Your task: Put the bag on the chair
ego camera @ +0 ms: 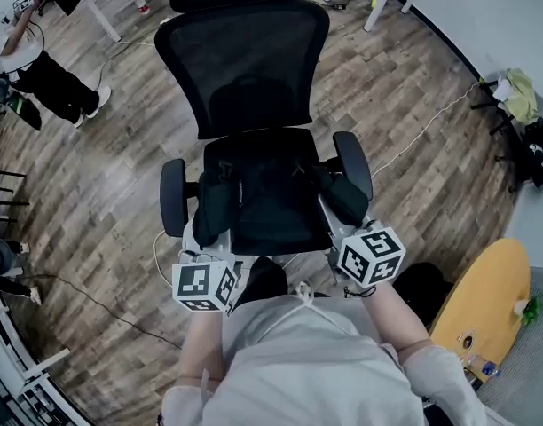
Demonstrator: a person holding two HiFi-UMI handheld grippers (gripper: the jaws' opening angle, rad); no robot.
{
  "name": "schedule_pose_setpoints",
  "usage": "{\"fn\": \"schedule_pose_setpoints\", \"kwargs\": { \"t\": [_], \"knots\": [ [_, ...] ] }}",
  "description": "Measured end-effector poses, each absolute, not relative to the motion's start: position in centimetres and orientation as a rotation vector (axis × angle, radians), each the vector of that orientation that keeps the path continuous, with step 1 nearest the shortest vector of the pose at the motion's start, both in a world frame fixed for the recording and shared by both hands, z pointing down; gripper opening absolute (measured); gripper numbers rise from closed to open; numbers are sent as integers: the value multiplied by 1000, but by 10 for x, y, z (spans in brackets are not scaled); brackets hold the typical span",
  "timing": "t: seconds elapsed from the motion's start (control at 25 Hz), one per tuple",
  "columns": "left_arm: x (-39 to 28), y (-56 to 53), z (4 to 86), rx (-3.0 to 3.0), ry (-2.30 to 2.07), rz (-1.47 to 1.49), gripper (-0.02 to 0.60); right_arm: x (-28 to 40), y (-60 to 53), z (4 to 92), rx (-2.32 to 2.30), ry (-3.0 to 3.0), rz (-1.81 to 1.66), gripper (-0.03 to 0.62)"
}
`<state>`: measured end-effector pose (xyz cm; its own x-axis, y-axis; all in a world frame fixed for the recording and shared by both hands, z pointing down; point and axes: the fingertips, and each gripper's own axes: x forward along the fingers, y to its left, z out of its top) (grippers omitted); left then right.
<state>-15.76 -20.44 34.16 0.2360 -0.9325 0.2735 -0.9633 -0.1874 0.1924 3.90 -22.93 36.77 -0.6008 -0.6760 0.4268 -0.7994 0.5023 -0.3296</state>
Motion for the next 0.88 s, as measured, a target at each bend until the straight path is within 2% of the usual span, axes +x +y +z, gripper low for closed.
{"fn": "schedule_pose_setpoints", "kwargs": {
  "t": [0.36,0.88],
  "knots": [
    [-196,-290,431,2136,-1673,208,29,4,-309,452,1266,-2396,823,28],
    [-222,-353,593,1980,-1559,361,29,-20,-365,603,1256,-2227,855,29]
  ]
}}
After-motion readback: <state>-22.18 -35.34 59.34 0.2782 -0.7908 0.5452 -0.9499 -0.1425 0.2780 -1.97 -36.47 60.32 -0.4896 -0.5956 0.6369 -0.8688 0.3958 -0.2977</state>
